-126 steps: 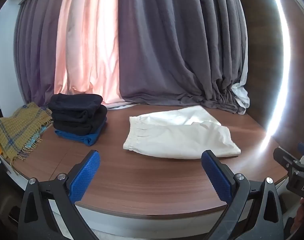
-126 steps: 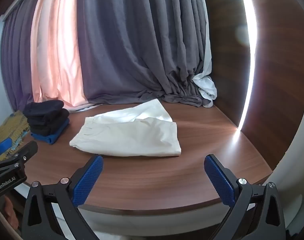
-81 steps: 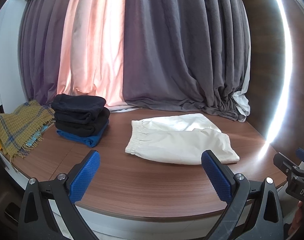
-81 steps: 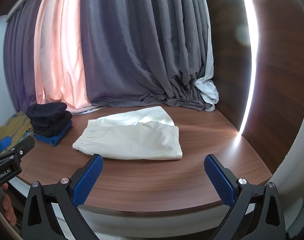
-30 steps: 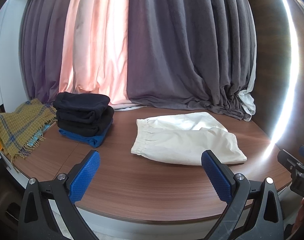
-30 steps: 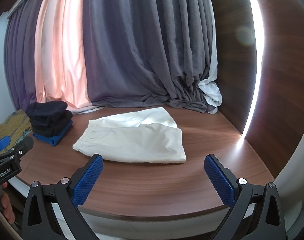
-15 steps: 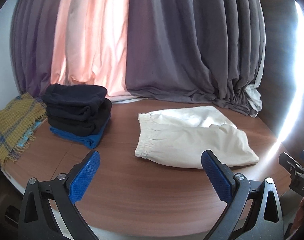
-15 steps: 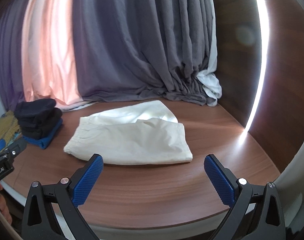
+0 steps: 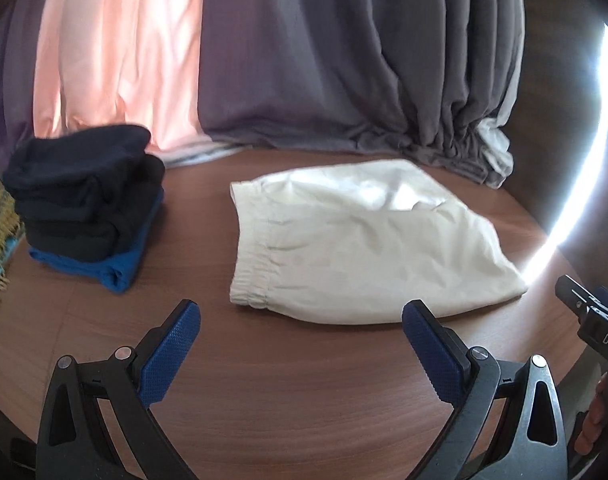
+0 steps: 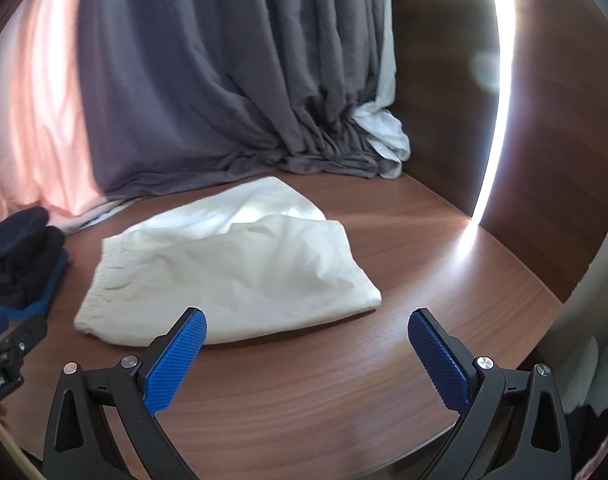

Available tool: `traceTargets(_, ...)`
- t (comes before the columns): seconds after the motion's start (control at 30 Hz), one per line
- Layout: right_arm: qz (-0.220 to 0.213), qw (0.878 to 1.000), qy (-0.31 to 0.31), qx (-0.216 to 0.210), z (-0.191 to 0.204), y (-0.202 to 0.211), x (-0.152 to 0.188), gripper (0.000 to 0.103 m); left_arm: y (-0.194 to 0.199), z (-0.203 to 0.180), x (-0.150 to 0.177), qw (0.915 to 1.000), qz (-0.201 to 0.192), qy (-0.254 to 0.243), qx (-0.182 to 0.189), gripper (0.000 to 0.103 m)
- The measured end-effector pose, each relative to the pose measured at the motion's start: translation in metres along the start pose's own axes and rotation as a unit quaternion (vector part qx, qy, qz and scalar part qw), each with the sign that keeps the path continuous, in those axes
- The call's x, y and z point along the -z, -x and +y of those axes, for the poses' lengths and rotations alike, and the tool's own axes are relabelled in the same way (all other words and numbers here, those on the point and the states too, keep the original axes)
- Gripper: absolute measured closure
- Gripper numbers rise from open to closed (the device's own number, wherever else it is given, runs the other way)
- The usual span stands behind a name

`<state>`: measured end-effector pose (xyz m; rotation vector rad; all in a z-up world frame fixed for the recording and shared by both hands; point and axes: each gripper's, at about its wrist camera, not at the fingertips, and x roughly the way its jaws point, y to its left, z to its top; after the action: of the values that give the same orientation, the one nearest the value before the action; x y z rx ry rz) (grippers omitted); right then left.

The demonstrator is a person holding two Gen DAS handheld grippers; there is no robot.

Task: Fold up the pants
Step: 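Move both open tools down toward the cream shorts on the table, then grasp the shorts' waistband with the left tool while the right tool grasps the leg hem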

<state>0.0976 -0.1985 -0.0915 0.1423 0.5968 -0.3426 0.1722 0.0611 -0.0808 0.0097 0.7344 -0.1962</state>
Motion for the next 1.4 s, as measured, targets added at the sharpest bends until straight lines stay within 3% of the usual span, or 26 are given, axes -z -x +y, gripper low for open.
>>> traceTargets(0.17,0.024,1.0,-0.003,0.005,-0.003,-0.031,0.002,0.001,-0.031,-0.009,0.004,0.9996,0.022,0.004,-0.017,0.0)
traceTargets(0.37,0.055,0.998,-0.022,-0.002,-0.017,-0.076,0.005,0.001,-0.069,-0.014,0.009,0.9965,0.065,0.045,-0.026,0.005)
traceTargets(0.73,0.089,0.993,-0.077,-0.007,-0.039,-0.135,0.007,0.003,-0.106,-0.018,0.01,0.9911,0.092,0.072,-0.063,0.005)
traceTargets(1.03,0.114,0.989,-0.097,0.003,-0.046,-0.159,0.008,0.013,-0.132,-0.009,0.009,0.9858,0.12,0.106,-0.05,0.007)
traceTargets(1.23,0.125,0.986,-0.11,0.011,-0.046,-0.165,0.009,0.024,-0.134,-0.006,0.007,0.985,0.122,0.111,-0.048,0.02)
traceTargets(1.4,0.125,0.986,-0.104,0.03,-0.047,-0.167,0.006,0.06,-0.13,-0.002,0.007,0.9856,0.124,0.105,-0.047,0.058)
